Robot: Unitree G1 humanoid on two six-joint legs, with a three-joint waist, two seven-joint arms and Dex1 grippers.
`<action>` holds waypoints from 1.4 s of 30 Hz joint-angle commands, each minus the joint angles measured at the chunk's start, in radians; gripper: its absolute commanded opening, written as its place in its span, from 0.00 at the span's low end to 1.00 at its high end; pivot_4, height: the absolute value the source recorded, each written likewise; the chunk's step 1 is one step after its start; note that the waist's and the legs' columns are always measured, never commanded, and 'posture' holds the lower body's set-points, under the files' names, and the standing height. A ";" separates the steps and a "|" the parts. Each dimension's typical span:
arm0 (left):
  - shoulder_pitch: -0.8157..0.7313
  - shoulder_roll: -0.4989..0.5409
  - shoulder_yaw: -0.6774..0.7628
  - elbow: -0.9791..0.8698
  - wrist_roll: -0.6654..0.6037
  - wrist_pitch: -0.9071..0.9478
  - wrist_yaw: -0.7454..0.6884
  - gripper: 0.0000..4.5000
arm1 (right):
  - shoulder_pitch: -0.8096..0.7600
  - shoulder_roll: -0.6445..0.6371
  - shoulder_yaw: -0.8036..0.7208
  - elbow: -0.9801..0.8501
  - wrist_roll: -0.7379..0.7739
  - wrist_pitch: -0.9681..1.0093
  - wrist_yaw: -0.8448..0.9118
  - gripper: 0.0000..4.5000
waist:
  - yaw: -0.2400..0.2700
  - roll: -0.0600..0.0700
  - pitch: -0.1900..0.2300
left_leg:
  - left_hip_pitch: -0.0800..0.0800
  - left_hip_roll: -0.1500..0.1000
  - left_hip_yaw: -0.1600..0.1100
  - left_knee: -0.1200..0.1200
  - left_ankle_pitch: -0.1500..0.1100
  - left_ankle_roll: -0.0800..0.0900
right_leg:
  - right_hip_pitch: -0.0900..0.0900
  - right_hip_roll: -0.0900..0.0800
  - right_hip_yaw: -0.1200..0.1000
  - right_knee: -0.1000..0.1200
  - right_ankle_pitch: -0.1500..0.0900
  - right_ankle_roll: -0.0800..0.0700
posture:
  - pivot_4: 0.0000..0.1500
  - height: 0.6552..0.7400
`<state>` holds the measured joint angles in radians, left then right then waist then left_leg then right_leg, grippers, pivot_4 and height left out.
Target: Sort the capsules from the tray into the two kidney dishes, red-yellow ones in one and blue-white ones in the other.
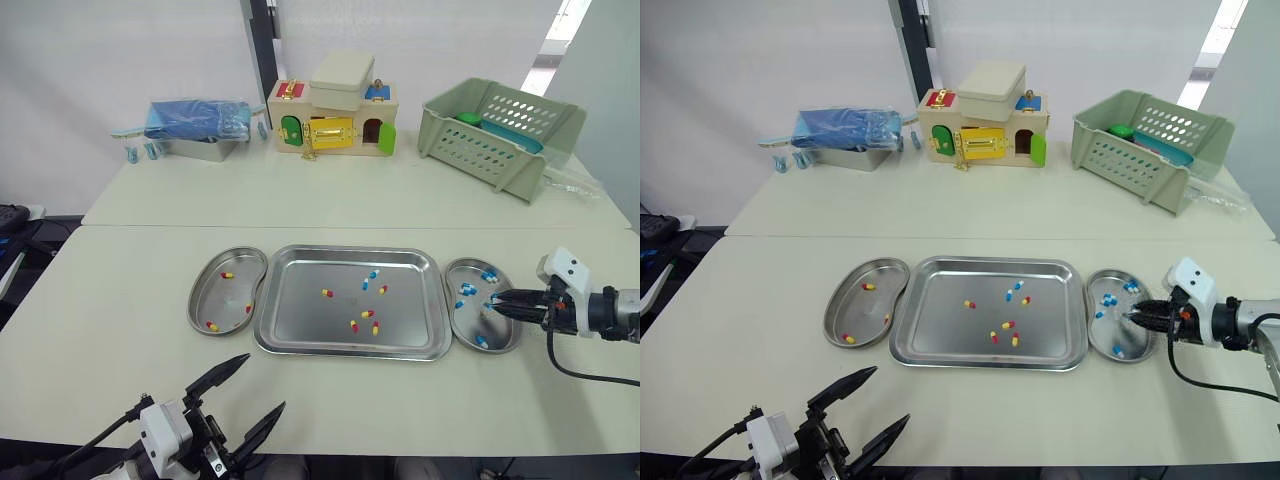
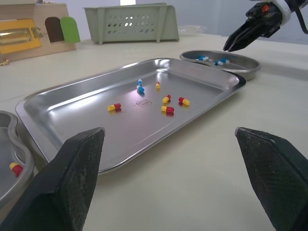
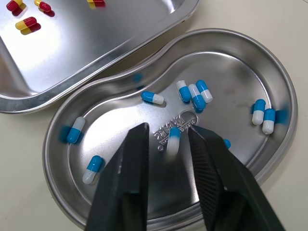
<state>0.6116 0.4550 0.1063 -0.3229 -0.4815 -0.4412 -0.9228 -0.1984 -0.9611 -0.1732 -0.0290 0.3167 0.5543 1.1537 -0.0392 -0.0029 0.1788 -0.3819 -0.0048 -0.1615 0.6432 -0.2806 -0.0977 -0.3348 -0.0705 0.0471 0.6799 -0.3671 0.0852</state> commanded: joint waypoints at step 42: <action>0.057 0.007 0.060 -0.078 -0.038 0.027 0.055 1.00 | 0.147 0.118 -0.408 0.183 0.212 -0.210 -0.204 0.99 | -0.005 0.005 -0.003 | 0.001 0.000 0.001 0.000 0.000 0.000 | 0.001 0.000 0.001 0.000 0.000 0.000 | 1.00 1.00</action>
<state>0.6437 0.4478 0.1294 -0.3474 -0.4838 -0.4303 -0.8785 -0.0665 -0.8190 -0.5700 0.2510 0.4805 0.3153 0.9127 -0.0445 0.0017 0.1760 -0.3812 -0.0050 -0.1607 0.6432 -0.2806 -0.0976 -0.3338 -0.0706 0.0480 0.6800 -0.3671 0.0852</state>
